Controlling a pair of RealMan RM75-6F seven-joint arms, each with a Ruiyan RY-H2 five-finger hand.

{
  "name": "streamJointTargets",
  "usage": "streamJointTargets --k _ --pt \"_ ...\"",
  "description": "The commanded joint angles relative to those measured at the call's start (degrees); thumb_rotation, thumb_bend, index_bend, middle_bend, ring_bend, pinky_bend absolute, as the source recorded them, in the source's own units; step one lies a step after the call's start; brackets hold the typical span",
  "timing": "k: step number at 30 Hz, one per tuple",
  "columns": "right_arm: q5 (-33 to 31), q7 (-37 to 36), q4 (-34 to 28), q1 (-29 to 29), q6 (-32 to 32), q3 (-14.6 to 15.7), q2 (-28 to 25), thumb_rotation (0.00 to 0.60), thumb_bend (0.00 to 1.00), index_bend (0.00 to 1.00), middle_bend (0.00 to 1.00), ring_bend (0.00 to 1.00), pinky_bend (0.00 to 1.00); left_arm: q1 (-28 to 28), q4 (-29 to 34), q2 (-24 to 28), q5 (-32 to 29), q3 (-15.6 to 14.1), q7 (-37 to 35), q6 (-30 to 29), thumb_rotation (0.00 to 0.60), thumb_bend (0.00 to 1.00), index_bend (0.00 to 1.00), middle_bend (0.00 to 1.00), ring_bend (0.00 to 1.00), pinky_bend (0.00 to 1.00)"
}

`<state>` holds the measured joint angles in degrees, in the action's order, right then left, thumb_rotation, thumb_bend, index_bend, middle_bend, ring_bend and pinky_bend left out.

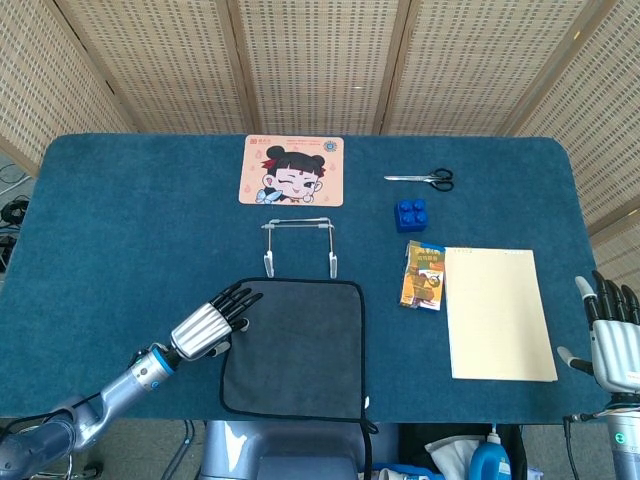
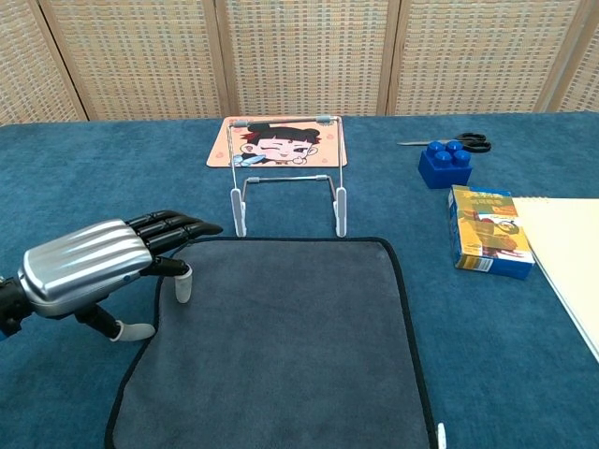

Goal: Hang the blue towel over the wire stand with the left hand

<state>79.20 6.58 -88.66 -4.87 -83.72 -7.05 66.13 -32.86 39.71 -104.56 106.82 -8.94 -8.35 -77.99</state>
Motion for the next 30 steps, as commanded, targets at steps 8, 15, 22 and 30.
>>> streamJointTargets --k 8,15,22,30 --pt "0.03 -0.34 -0.14 0.05 -0.06 0.01 -0.21 0.600 0.00 0.00 0.00 0.00 0.00 -0.34 0.68 -0.08 -0.38 -0.38 0.15 0.02 0.600 0.32 0.47 0.00 0.00 0.05" --pt "0.02 -0.77 -0.24 0.07 0.07 0.04 -0.41 0.600 0.00 0.00 0.00 0.00 0.00 -0.51 1.25 0.09 -0.75 -0.40 0.66 0.08 0.600 0.35 0.53 0.00 0.00 0.05" --pt "0.03 -0.94 -0.22 0.04 0.18 0.09 -0.43 0.600 0.00 0.00 0.00 0.00 0.00 -0.45 1.73 0.50 -1.43 -0.23 0.69 0.06 0.600 0.35 0.62 0.00 0.00 0.05" --pt "0.01 -0.96 -0.30 0.02 0.32 0.18 -0.47 0.600 0.00 0.00 0.00 0.00 0.00 0.42 1.13 1.64 -2.36 -0.41 -0.71 -0.41 0.600 0.35 0.63 0.00 0.00 0.05"
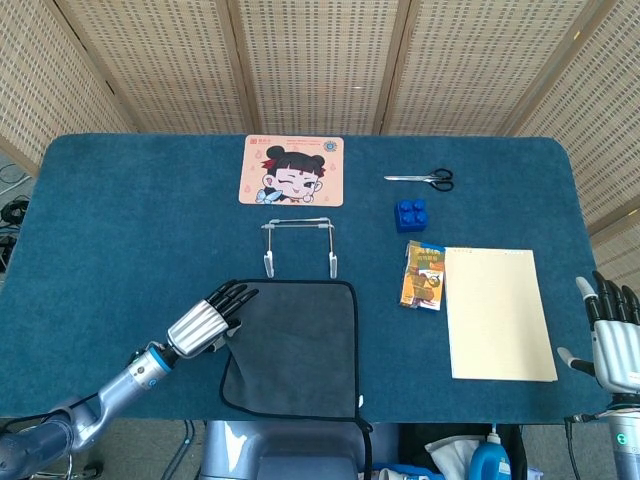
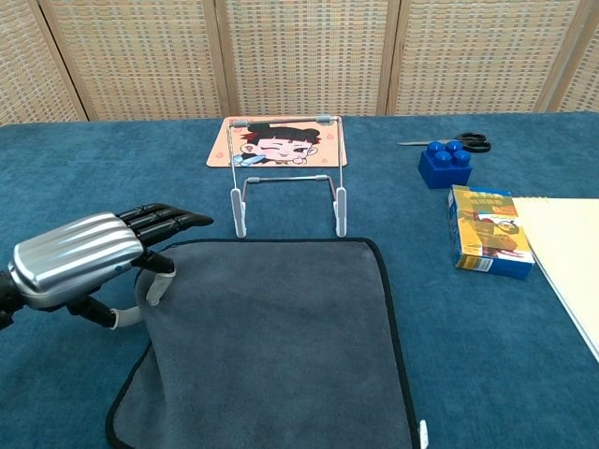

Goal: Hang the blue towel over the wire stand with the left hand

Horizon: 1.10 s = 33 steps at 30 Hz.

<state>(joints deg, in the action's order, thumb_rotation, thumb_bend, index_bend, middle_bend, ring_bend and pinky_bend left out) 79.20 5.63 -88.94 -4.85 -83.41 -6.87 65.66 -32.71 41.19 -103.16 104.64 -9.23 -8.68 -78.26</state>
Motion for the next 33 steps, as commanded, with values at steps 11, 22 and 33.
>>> streamJointTargets --k 11,22,33 --pt "0.00 0.44 -0.28 -0.03 0.13 0.16 0.03 0.600 0.00 0.00 0.00 0.00 0.00 3.46 -9.00 2.51 -1.64 -1.58 -5.67 -0.69 0.600 0.35 0.63 0.00 0.00 0.05" --pt "0.00 0.60 -0.50 0.06 -0.06 0.17 -0.03 0.600 0.00 0.00 0.00 0.00 0.00 5.84 -15.72 3.50 -2.38 -1.90 -11.84 -3.59 0.600 0.35 0.63 0.00 0.00 0.05" --pt "0.29 0.28 -0.81 0.24 -0.42 0.22 -0.35 0.600 0.00 0.00 0.00 0.00 0.00 8.35 -17.98 6.81 -1.78 -3.35 -12.51 -5.84 0.600 0.35 0.63 0.00 0.00 0.05"
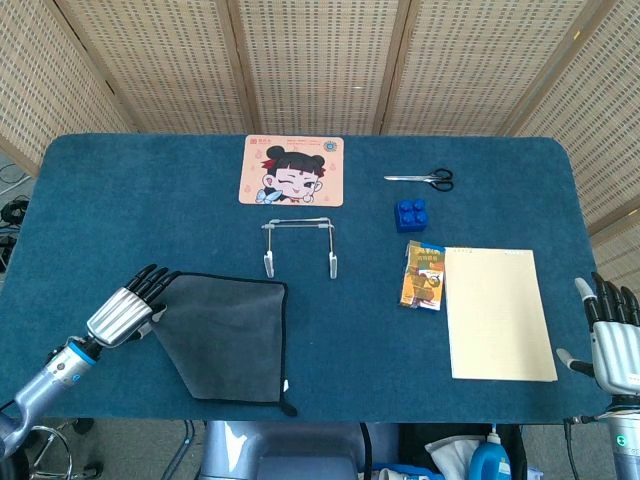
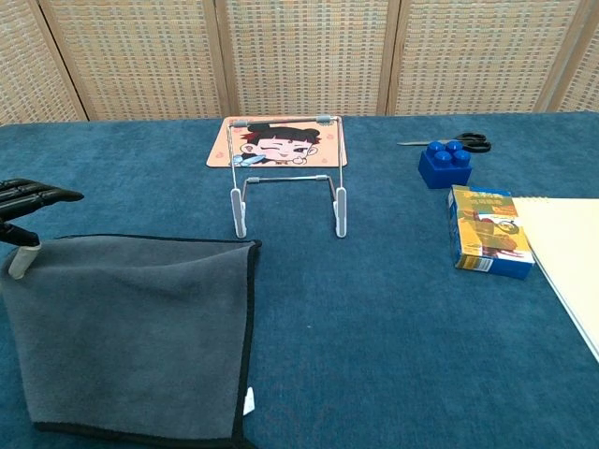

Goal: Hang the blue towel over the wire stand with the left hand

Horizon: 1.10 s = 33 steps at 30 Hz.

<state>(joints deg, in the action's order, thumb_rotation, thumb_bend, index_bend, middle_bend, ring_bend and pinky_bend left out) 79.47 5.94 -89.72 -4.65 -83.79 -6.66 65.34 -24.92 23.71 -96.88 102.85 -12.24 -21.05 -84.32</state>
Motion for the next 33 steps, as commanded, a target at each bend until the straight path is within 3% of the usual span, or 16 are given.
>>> streamJointTargets --k 1,7,15,21,33 --pt "0.03 -0.04 -0.08 0.05 -0.11 -0.01 -0.05 0.600 0.00 0.00 0.00 0.00 0.00 0.90 -0.91 0.76 -0.09 -0.47 -0.41 0.51 0.600 0.35 0.63 0.00 0.00 0.05" --pt "-0.08 0.13 -0.27 0.00 0.11 0.03 -0.11 0.600 0.00 0.00 0.00 0.00 0.00 1.97 -2.83 0.96 -0.97 -0.05 -2.58 0.51 0.600 0.35 0.63 0.00 0.00 0.05" --pt "-0.01 0.16 -0.53 0.02 0.18 0.14 -0.24 0.600 0.00 0.00 0.00 0.00 0.00 -0.57 0.11 0.59 -0.39 1.70 -0.42 -5.39 0.600 0.35 0.62 0.00 0.00 0.05" --pt "-0.08 -0.15 -0.46 -0.02 0.35 0.11 -0.35 0.600 0.00 0.00 0.00 0.00 0.00 -4.94 8.13 1.25 2.06 2.10 8.18 -6.47 0.600 0.35 0.62 0.00 0.00 0.05" --pt "-0.42 -1.96 -0.42 0.25 0.37 -0.08 -1.05 0.600 0.00 0.00 0.00 0.00 0.00 -13.18 27.41 2.73 5.23 3.89 26.32 1.90 0.600 0.35 0.62 0.00 0.00 0.05"
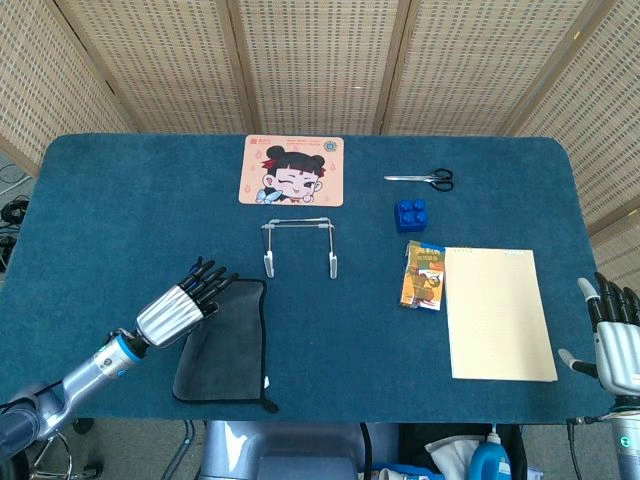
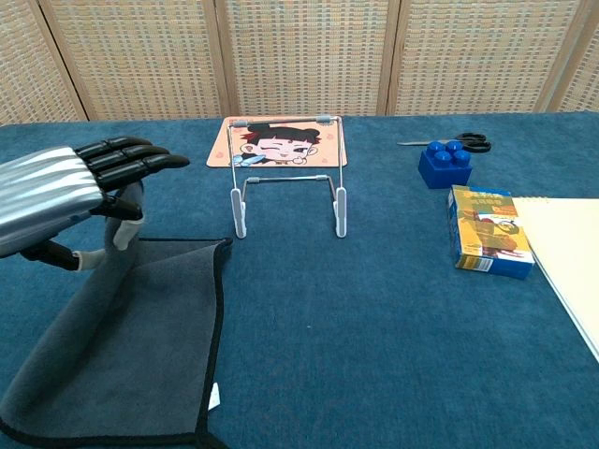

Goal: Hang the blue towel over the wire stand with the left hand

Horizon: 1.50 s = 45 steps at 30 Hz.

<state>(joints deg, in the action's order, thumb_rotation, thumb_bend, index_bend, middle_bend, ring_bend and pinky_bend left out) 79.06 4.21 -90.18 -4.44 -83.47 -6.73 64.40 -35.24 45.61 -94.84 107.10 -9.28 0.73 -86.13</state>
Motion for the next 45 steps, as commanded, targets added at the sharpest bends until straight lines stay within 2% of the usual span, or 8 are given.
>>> streamJointTargets --k 1,15,22,25,29,32,37,45 --pt "0.02 -0.34 0.06 0.04 0.07 0.01 -0.15 0.600 0.00 0.00 0.00 0.00 0.00 -3.15 6.65 0.93 0.87 1.08 5.42 4.50 0.600 0.35 0.62 0.00 0.00 0.05" --pt "-0.07 -0.70 0.02 -0.01 0.38 0.04 -0.33 0.600 0.00 0.00 0.00 0.00 0.00 -6.03 14.04 0.87 0.39 1.86 13.07 13.32 0.600 0.35 0.58 0.00 0.00 0.05" --pt "-0.17 -0.70 0.06 -0.02 0.46 0.03 -0.32 0.600 0.00 0.00 0.00 0.00 0.00 -5.99 14.83 0.50 -0.05 1.55 14.46 15.41 0.600 0.35 0.46 0.00 0.00 0.05" --pt "-0.11 -0.65 0.02 -0.02 0.44 0.06 -0.32 0.600 0.00 0.00 0.00 0.00 0.00 -5.80 15.49 0.29 -1.05 1.52 16.11 17.54 0.600 0.35 0.34 0.00 0.00 0.03" --pt "-0.10 -0.72 -0.07 0.04 0.34 0.06 -0.39 0.600 0.00 0.00 0.00 0.00 0.00 -5.53 17.21 0.90 -2.36 1.85 17.75 19.21 0.600 0.29 0.03 0.00 0.00 0.01" --pt "-0.10 -0.86 -0.12 0.08 0.30 0.04 -0.48 0.600 0.00 0.00 0.00 0.00 0.00 -5.38 19.23 1.91 -3.06 1.77 17.81 20.18 0.600 0.23 0.00 0.00 0.00 0.00" --pt "-0.04 -1.15 -0.12 0.12 0.26 0.05 -0.57 0.600 0.00 0.00 0.00 0.00 0.00 -4.53 20.56 3.18 -2.16 1.52 17.00 17.64 0.600 0.19 0.00 0.00 0.00 0.00" --pt "0.03 -1.31 -0.20 0.15 0.27 0.08 -0.63 0.600 0.00 0.00 0.00 0.00 0.00 -1.36 19.47 7.66 1.11 -0.38 5.96 7.08 0.600 0.19 0.00 0.00 0.00 0.01"
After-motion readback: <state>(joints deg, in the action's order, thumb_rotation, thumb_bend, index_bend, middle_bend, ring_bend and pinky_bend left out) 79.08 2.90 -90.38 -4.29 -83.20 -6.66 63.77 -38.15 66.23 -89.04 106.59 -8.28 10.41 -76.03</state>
